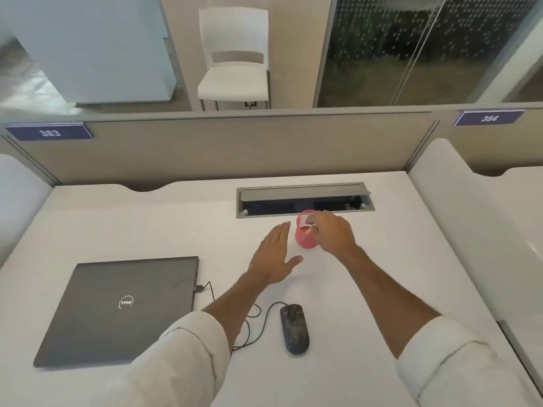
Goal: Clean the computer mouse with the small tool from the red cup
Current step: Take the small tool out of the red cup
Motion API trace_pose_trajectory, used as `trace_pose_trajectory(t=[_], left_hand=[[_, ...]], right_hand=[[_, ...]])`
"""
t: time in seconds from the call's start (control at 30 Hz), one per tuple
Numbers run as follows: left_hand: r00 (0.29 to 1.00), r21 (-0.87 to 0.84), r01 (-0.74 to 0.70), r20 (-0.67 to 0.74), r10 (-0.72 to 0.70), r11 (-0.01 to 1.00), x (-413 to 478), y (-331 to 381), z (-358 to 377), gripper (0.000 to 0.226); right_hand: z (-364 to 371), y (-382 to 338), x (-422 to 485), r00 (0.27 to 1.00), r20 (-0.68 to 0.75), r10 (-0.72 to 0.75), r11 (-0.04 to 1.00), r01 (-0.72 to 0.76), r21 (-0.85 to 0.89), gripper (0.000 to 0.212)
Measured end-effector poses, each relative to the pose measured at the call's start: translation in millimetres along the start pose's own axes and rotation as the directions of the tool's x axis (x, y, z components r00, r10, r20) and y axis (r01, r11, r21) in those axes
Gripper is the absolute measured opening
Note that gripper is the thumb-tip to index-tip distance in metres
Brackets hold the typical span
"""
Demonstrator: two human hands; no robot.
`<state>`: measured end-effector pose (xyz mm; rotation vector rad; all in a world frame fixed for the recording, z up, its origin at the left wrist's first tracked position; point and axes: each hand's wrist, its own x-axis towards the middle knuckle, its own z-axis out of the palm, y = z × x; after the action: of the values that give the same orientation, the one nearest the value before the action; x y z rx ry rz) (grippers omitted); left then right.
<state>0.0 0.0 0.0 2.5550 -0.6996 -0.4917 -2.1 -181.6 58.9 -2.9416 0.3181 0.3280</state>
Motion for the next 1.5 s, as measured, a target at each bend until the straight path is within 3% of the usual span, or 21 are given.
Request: trace_pose_trajectory(t=[0.1, 0.2, 0.33, 0.43, 0.6, 0.77, 0.97, 1.1, 1.23, 1.33, 1.5], left_hand=[[0.996, -0.179, 0.067, -0.039, -0.075, 0.982, 25, 5, 2, 0.106], [0.991, -0.315, 0.123, -0.015, -0.134, 0.941, 47, 8, 2, 0.122], [0.995, -0.442, 0.096, 0.042, -0.086, 0.892, 74, 10, 7, 0.125], [0.996, -0.461, 0.093, 0.055, -0.076, 0.883, 86, 12, 13, 0.117], [0.995, -0.461, 0.078, -0.016, -0.095, 0.884, 88, 10, 16, 0.077], [0.998, -0.452, 0.056, -0.001, -0.063, 0.890, 87, 8, 14, 0.076], [0.997, -0.427, 0.070, 0.049, -0.055, 0.902, 74, 9, 11, 0.110], [0.998, -0.398, 0.030, -0.036, -0.048, 0.917, 46, 8, 15, 0.096], [0.996, -0.292, 0.091, 0.017, -0.090, 0.952, 10, 2, 20, 0.094], [0.996, -0.265, 0.083, 0.011, -0.083, 0.961, -18, 1, 23, 0.092], [0.995, -0.237, 0.092, -0.013, -0.098, 0.967, -64, 4, 27, 0.092]], right_hand=[[-3, 0, 20, 0.996, 0.080, 0.034, 0.999, -0.032, -0.033, 0.059], [-8, -6, 35, 0.995, 0.102, -0.017, 0.982, 0.035, -0.187, 0.057], [-8, -11, 53, 0.993, 0.111, -0.043, 0.940, 0.078, -0.333, 0.046], [1, -9, 61, 0.990, 0.119, -0.082, 0.899, 0.125, -0.419, 0.031], [8, -7, 68, 0.987, 0.120, -0.106, 0.875, 0.150, -0.460, 0.032], [4, -8, 69, 0.990, 0.103, -0.098, 0.891, 0.134, -0.435, 0.036], [-9, 2, 48, 0.999, 0.013, -0.045, 0.951, 0.046, -0.305, 0.048], [-10, 15, 20, 0.992, -0.123, -0.006, 0.985, -0.015, -0.174, 0.032], [4, 25, -15, 0.956, -0.272, 0.112, 0.993, -0.094, 0.077, 0.014], [16, 31, -44, 0.932, -0.285, 0.224, 0.944, -0.135, 0.300, 0.009], [38, 40, -87, 0.918, -0.176, 0.354, 0.756, -0.170, 0.633, 0.009]])
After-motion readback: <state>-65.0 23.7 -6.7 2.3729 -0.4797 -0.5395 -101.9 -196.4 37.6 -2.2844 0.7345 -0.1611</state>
